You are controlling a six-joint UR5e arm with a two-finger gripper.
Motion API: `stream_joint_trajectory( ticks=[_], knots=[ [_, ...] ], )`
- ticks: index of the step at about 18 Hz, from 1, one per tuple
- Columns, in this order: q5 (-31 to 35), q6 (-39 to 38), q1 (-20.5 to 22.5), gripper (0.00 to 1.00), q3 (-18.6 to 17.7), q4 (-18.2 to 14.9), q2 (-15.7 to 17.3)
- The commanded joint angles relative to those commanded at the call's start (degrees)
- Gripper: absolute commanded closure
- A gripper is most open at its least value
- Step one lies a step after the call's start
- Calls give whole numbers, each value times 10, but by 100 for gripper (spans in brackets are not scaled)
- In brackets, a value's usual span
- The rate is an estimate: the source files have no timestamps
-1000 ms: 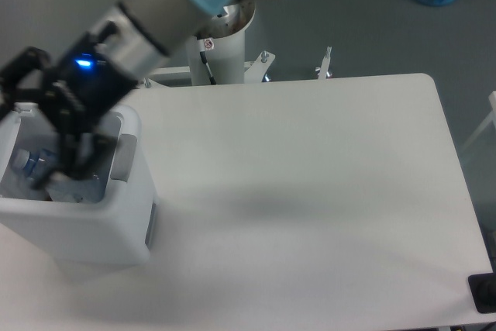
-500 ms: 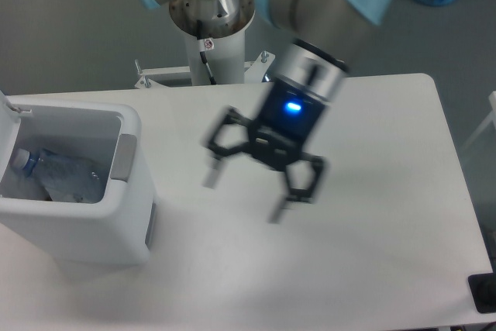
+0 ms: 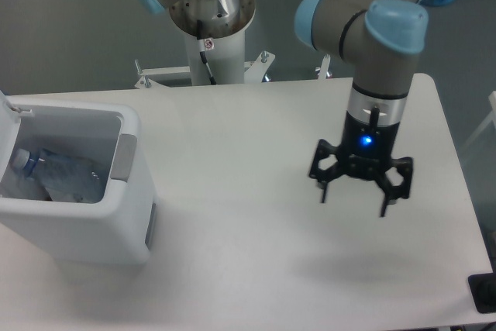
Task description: Place the trash in the trash can
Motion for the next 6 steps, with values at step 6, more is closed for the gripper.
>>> stream_joint_trajectory(
  ticks=[6],
  knots=[
    [32,33,-4,0,-4,-10,-10]
  ],
)
